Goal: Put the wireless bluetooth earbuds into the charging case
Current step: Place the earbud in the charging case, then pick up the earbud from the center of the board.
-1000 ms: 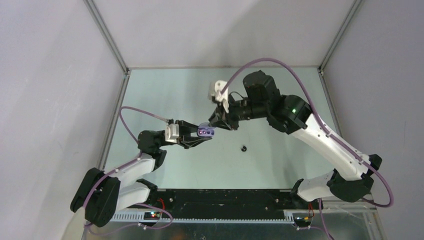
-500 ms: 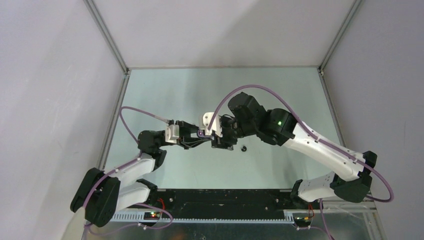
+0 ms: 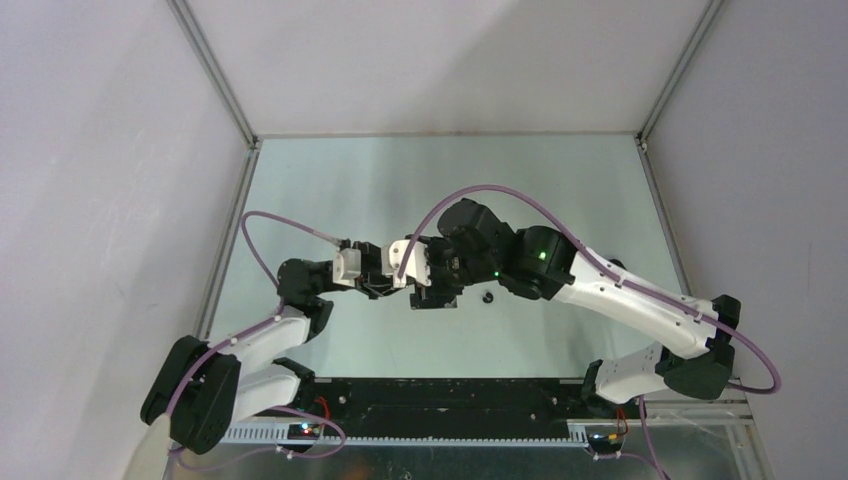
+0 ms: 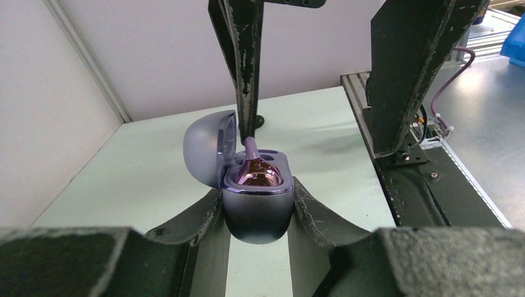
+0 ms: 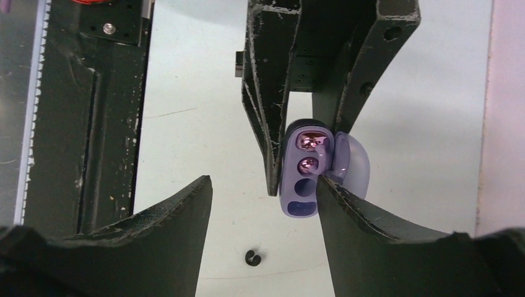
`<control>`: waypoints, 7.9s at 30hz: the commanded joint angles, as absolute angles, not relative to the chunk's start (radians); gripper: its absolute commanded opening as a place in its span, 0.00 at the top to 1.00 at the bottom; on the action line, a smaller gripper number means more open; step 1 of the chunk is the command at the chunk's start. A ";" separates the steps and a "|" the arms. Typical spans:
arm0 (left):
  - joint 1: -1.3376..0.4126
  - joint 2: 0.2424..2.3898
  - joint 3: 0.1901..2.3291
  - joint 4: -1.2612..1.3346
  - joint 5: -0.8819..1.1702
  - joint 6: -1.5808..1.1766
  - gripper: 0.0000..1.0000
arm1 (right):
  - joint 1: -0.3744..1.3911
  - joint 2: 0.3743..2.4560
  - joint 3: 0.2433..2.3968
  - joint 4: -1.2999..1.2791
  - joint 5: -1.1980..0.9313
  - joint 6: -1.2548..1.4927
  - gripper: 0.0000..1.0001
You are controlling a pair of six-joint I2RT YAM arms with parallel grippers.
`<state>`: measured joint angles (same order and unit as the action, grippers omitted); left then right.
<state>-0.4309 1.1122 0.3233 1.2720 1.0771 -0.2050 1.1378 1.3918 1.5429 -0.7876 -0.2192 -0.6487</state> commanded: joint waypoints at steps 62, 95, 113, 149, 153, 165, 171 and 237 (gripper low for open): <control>-0.412 1.105 0.339 1.199 1.053 -0.128 1.00 | 0.428 2.400 2.299 -0.990 -0.205 -0.444 0.47; -0.411 1.098 0.334 1.179 1.058 -0.104 1.00 | 0.501 2.397 2.128 -1.064 -0.284 -0.612 0.49; -0.411 1.089 0.333 1.170 1.061 -0.100 1.00 | 0.493 2.377 2.121 -1.103 -0.370 -0.650 0.46; -0.412 1.088 0.337 1.180 1.066 -0.114 1.00 | 0.506 2.382 2.103 -1.188 -0.449 -0.732 0.53; -0.412 1.087 0.336 1.178 1.065 -0.112 1.00 | 0.510 2.383 2.102 -1.189 -0.460 -0.736 0.52; -0.411 1.086 0.334 1.173 1.068 -0.104 1.00 | 0.513 2.384 2.100 -1.227 -0.505 -0.769 0.55; -0.411 1.082 0.333 1.171 1.069 -0.101 1.00 | 0.512 2.387 2.103 -1.211 -0.489 -0.752 0.55; -0.412 1.078 0.331 1.172 1.080 -0.094 1.00 | 0.490 2.476 2.167 -1.249 -0.507 -0.699 0.65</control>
